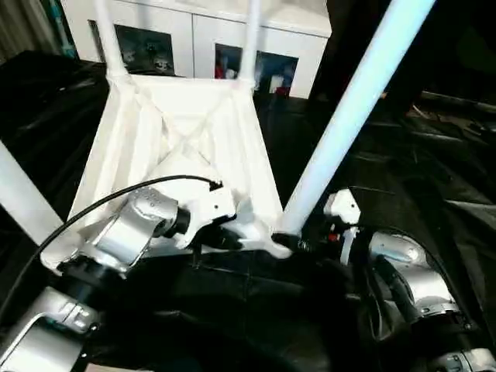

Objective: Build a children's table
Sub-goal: Rotate leg to tighten

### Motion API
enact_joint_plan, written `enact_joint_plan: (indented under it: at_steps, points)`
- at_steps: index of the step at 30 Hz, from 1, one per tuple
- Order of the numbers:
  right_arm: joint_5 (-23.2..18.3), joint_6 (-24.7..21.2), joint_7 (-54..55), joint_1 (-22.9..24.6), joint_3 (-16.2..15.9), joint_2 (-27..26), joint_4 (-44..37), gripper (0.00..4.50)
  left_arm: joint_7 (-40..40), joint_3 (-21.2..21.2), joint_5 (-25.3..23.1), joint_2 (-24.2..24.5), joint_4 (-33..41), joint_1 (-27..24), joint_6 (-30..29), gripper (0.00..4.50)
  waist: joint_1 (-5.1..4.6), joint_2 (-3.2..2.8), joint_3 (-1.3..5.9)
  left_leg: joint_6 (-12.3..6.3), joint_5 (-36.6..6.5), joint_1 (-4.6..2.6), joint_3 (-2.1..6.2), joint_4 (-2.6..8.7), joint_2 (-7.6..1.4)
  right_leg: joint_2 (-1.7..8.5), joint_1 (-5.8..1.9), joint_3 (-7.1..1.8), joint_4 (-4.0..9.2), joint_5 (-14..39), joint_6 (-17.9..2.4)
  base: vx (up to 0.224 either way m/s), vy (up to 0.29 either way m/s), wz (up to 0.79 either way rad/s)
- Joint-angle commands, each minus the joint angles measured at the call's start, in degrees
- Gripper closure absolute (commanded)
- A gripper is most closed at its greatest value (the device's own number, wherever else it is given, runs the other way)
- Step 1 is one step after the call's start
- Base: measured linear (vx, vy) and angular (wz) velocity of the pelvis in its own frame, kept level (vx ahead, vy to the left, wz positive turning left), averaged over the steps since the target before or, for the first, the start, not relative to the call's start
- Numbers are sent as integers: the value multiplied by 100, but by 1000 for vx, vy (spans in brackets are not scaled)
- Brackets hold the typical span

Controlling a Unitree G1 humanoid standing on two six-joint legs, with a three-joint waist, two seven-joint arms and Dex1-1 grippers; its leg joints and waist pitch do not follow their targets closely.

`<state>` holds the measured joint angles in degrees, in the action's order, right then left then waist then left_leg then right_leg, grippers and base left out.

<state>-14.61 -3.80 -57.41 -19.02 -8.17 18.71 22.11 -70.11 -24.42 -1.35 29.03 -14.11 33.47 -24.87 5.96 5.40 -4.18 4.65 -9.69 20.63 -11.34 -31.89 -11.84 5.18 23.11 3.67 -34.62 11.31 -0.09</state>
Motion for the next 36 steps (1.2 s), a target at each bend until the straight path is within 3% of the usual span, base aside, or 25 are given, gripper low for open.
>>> enact_joint_plan:
  at_steps: [1, 4, 5, 7, 14, 16, 17, 18, 19, 20, 21, 22, 24, 25, 27, 28, 29, 30, 31, 32, 33, 34, 35, 36]
  points:
    - [60, -95, 21, 31, 12, 81, -40, 161, -227, -261, -25, 35, -13, -221, -194, 450, 9, -28, 327, -247, -872, -59, 57, 326, -174, 306, -271, -267, 324, 647, -1295, 0, 0, 0]
    - [51, -95, -3, -6, -9, 73, 1, 180, -198, -249, -26, 22, 7, -231, -221, 450, 10, -14, 329, -235, -850, -60, 55, 321, -168, 302, -270, -266, 320, 634, -1279, 0, 0, 0]
    - [51, -87, -12, -26, -18, 69, 29, 190, -174, -241, -19, 20, 22, -240, -234, 450, 9, 34, 337, -234, -837, -60, 53, 315, -167, 298, -275, -261, 318, 627, -1273, 0, 0, 0]
    - [59, -80, -41, -52, -27, 63, 67, 194, -149, -230, 7, 27, 70, -262, -276, 450, 18, 8, 339, -239, -792, -62, 56, 309, -165, 299, -271, -262, 298, 546, -1290, 0, 0, 0]
    - [100, -54, 132, -120, 45, -28, 244, 200, 8, -203, -9, -65, 33, -256, -336, 450, 15, 22, 324, -225, -863, -60, 59, 306, -159, 293, -266, -262, 302, 582, -1291, 0, 0, 0]
    - [278, 18, 759, -166, 147, -206, 505, 201, 351, -129, -77, -288, -167, -186, -381, 450, 10, 18, 313, -158, -982, -59, 64, 317, -160, 303, -255, -263, 326, 800, -1247, 0, 0, 0]
    - [332, 32, 1074, -185, 214, -309, 617, 201, 544, -103, -124, -419, -289, -134, -410, 450, -6, -20, 286, -89, -1107, -53, 68, 335, -151, 305, -236, -267, 356, 1001, -1207, 0, 0, 0]
    - [342, 35, 1129, -189, 226, -327, 637, 201, 578, -99, -132, -442, -310, -125, -415, 450, -20, -7, 275, -39, -1255, -60, 65, 351, -154, 304, -225, -271, 393, 1226, -1156, 0, 0, 0]
    - [396, 11, 1607, -199, 320, -521, 763, 201, 869, -68, -191, -672, -522, -30, -478, 450, -31, 5, 275, 69, -1530, -78, 97, 366, -155, 319, -231, -259, 428, 1721, -1028, 0, 0, 0]
    - [398, 3, 1645, -197, 325, -541, 767, 201, 894, -66, -193, -695, -542, -21, -488, 450, -50, -16, 271, 139, -1707, -89, 108, 378, -158, 334, -206, -266, 474, 2037, -917, 0, 0, 0]
    - [401, -14, 1727, -192, 336, -585, 776, 201, 947, -62, -197, -746, -586, 0, -510, 450, -63, 2, 277, 155, -1804, -84, 128, 379, -157, 340, -210, -260, 492, 2215, -840, 0, 0, 0]
    - [464, 16, 1941, -161, 315, -712, 774, 201, 1118, -43, -215, -907, -720, 76, -558, 450, -55, -37, 288, 153, -1825, -85, 140, 382, -157, 347, -219, -260, 495, 2245, -813, 0, 0, 0]
    - [670, 34, 2752, -163, 312, -1120, 908, 201, 1693, 65, -272, -1414, -1236, 363, -597, 450, -81, -27, 275, 160, -1885, -97, 111, 376, -144, 314, -154, -274, 526, 2241, -781, 0, 0, 0]
    - [770, 51, 3263, -212, 366, -1344, 1057, 201, 1955, 84, -341, -1622, -1504, 505, -561, 450, -65, -59, 276, 229, -2007, -149, 123, 379, -144, 323, -121, -266, 549, 2335, -777, 0, 0, 0]
    - [776, 22, 3846, -296, 512, -1620, 1227, 204, 2276, 131, -424, -1830, -1831, 654, -469, 450, -82, -64, 283, 269, -2144, -107, 159, 398, -128, 327, -152, -243, 562, 2583, -639, 0, 0, 0]
    - [765, 10, 4003, -324, 557, -1697, 1268, 204, 2356, 130, -457, -1875, -1918, 693, -432, 450, -76, -59, 289, 260, -2179, -119, 166, 393, -130, 335, -147, -241, 566, 2628, -608, 0, 0, 0]
    - [739, -30, 4354, -396, 651, -1870, 1365, 204, 2550, 123, -539, -1969, -2115, 781, -333, 450, -66, -107, 291, 236, -2220, -133, 168, 395, -130, 337, -125, -251, 581, 2596, -578, 0, 0, 0]
    - [739, -30, 4354, -396, 651, -1870, 1365, 204, 2550, 123, -539, -1969, -2115, 781, -333, 450, -76, -98, 287, 236, -2258, -132, 166, 397, -131, 327, -114, -252, 585, 2570, -576, 0, 0, 0]
    - [707, 20, 4690, -505, 746, -2062, 1500, 204, 2692, 114, -617, -2068, -2316, 872, -230, 450, -72, -135, 287, 233, -2322, -123, 180, 408, -127, 320, -127, -242, 580, 2538, -561, 0, 0, 0]
    - [707, 20, 4690, -505, 746, -2062, 1500, 204, 2692, 114, -617, -2068, -2316, 872, -230, 450, -83, -109, 294, 235, -2346, -126, 173, 407, -128, 314, -118, -244, 576, 2483, -552, 0, 0, 0]
    - [711, 73, 4741, -539, 757, -2119, 1528, 204, 2695, 102, -640, -2089, -2364, 895, -193, 450, -75, -113, 292, 210, -2356, -110, 175, 411, -124, 313, -130, -240, 579, 2468, -538, 0, 0, 0]
    - [718, 144, 4711, -562, 759, -2184, 1533, 204, 2669, 98, -657, -2111, -2424, 919, -145, 450, -67, -158, 290, 200, -2362, -110, 176, 414, -124, 320, -128, -247, 578, 2444, -542, 0, 0, 0]
    - [694, 201, 4609, -554, 753, -2221, 1488, 204, 2612, 78, -668, -2109, -2438, 924, -116, 450, -78, -148, 290, 186, -2354, -97, 175, 417, -125, 315, -133, -245, 578, 2405, -549, 0, 0, 0]
    - [637, 288, 4361, -510, 719, -2229, 1349, 149, 2507, 33, -682, -2074, -2399, 909, -78, 450, -75, -146, 286, 159, -2352, -94, 171, 421, -130, 315, -135, -248, 579, 2358, -556, 0, 0, 0]
